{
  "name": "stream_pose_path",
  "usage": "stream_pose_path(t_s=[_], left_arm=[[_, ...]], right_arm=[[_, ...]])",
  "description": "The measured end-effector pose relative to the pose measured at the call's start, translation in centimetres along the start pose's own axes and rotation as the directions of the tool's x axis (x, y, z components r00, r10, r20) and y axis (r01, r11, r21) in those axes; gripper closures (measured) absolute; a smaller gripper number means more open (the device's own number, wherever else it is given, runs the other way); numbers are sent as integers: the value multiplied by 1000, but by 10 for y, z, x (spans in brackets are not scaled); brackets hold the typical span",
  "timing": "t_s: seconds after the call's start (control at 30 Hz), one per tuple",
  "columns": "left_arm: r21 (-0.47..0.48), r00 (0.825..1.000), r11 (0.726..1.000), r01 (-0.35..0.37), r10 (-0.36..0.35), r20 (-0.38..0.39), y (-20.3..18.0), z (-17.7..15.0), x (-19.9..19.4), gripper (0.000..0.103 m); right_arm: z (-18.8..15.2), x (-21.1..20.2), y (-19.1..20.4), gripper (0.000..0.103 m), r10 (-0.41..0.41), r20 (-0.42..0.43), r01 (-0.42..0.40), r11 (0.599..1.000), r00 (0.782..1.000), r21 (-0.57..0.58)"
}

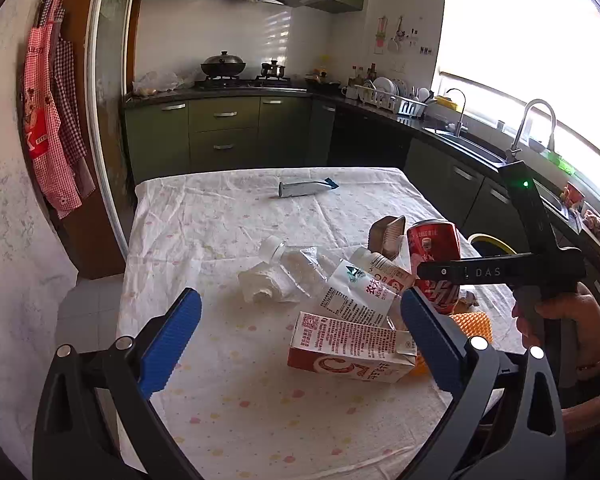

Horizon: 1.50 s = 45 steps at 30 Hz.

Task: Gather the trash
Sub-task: 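Grasp the red Coca-Cola can with the right tool and lift it, then carry the can over the yellow bin and open the right tool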

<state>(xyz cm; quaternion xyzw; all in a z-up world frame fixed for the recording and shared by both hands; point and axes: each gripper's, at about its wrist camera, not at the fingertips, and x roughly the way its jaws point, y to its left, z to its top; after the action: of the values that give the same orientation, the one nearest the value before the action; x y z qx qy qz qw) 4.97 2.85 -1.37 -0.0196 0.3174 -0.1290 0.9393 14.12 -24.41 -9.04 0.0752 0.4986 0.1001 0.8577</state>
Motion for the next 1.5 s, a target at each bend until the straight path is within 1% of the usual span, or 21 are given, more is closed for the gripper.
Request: stream_pose_path(t_s=[0.1, 0.23, 0.27, 0.3, 0.33, 0.47, 0.67, 0.83, 0.97, 1.1, 1.17, 1.23, 1.33, 1.5], left_arm=[[-8, 1000, 1000, 4, -4, -6, 4, -2, 3, 5], [-13, 1000, 1000, 11, -11, -10, 4, -7, 7, 5], [-13, 1000, 1000, 11, -11, -12, 4, -7, 7, 5], [-12, 1000, 1000, 11, -11, -15, 4, -7, 8, 5], [-11, 1000, 1000, 10, -10, -17, 3, -8, 8, 5], [-10, 1000, 1000, 4, -4, -24, 2, -7, 11, 5], [3, 1000, 1000, 4, -4, -27, -4, -6, 13, 5], [7, 1000, 1000, 3, -3, -29, -6, -6, 14, 5], [15, 1000, 1000, 2, -2, -28, -8, -6, 14, 5], [20, 1000, 1000, 1, 0, -29, -10, -5, 14, 5], [24, 1000, 1000, -1, 2, -29, -12, -4, 14, 5], [28, 999, 1000, -2, 3, -33, -14, -4, 15, 5], [38, 999, 999, -8, 10, -41, -18, -3, 18, 5], [49, 998, 999, -16, 19, -59, -28, 1, 24, 5]], right_arm=[[-1, -2, 1, 33, -4, 24, 3, 1000, 1000, 18], [-1, -1, 8, 33, -31, 37, 32, 999, 999, -6], [-2, 0, 8, 36, -29, 36, 29, 1000, 999, -4], [-2, 1, 6, 46, -22, 32, 22, 1000, 999, 2], [-2, 1, 5, 53, -11, 28, 11, 1000, 1000, 2], [-6, -1, 5, 54, -4, 21, 5, 1000, 1000, -12], [-8, -17, 5, 54, 46, 38, -45, 999, 998, -21], [-5, -38, 5, 54, 92, 69, -90, 996, 993, -29], [0, -57, -8, 54, 101, 102, -100, 995, 990, -16], [6, -76, -38, 54, 68, 142, -72, 997, 987, 20], [8, -85, -62, 54, 27, 165, -36, 998, 986, 57], [9, -96, -93, 54, -27, 183, 6, 994, 983, 110], [9, -103, -146, 54, -103, 188, 66, 978, 977, 198], [5, -97, -229, 54, -213, 150, 157, 936, 966, 314]])
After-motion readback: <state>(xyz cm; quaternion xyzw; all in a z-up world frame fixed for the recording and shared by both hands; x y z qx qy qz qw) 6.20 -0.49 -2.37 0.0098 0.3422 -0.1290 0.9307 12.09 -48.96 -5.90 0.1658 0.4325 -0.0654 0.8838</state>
